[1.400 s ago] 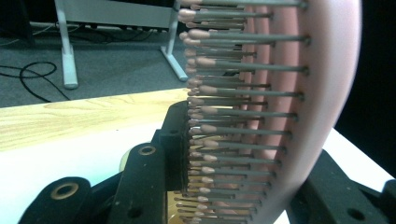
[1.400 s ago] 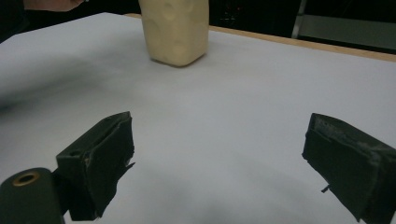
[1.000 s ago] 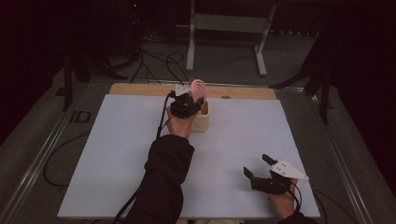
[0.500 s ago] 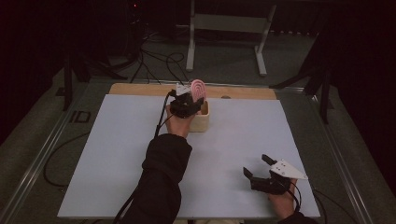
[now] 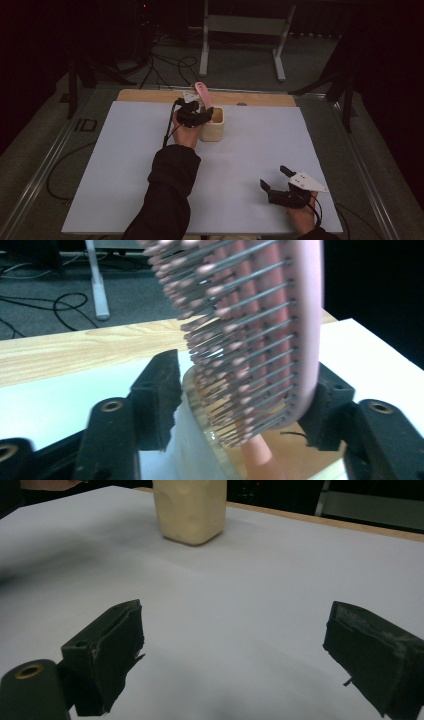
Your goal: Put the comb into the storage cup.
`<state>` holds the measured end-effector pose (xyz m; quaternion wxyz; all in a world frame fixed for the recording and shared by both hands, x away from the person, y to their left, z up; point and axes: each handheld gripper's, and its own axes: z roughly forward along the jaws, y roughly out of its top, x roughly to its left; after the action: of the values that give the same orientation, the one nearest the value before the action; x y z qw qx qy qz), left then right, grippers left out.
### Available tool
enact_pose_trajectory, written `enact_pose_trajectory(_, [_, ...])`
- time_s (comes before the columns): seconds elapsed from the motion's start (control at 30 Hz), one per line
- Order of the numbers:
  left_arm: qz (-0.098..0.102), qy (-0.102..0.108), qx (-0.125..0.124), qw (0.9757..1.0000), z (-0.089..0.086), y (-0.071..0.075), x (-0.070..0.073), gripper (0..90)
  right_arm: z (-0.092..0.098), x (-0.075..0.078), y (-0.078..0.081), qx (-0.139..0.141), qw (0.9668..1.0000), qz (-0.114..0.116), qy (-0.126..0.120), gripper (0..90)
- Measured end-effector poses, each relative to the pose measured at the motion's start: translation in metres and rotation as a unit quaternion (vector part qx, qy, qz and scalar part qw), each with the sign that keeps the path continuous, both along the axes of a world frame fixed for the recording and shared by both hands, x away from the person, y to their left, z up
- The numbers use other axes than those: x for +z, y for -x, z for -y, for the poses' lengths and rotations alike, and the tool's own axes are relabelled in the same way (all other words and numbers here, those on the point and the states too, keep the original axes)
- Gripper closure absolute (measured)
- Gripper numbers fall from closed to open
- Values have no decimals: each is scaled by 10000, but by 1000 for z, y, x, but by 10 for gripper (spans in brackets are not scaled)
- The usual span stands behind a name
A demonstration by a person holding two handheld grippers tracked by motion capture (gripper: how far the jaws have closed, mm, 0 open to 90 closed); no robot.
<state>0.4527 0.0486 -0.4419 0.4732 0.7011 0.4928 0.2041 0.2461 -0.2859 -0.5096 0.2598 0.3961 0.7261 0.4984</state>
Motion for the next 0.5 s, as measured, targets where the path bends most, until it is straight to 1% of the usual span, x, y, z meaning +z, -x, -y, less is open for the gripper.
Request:
enact_pose_trajectory(0.1, [-16,21,90,10000,-2,1,-2,330,0,0,0,-1,10000,-5,8,88])
enact_pose_trajectory(0.23, [-77,97,116,9999,-6,4,-7,285,0,0,0,-13,10000,-6,16,89])
enact_pose_trajectory(0.37, [-100,159,101,9998,-9,7,-10,275,0,0,0,-9,10000,-5,20,89])
enact_pose_trajectory(0.4, [-140,166,82,9997,-10,8,-12,275,0,0,0,-7,10000,-9,22,88])
enact_pose_trajectory(0.5, [-143,108,66,9998,-11,10,-13,277,0,0,0,-8,10000,-7,33,88])
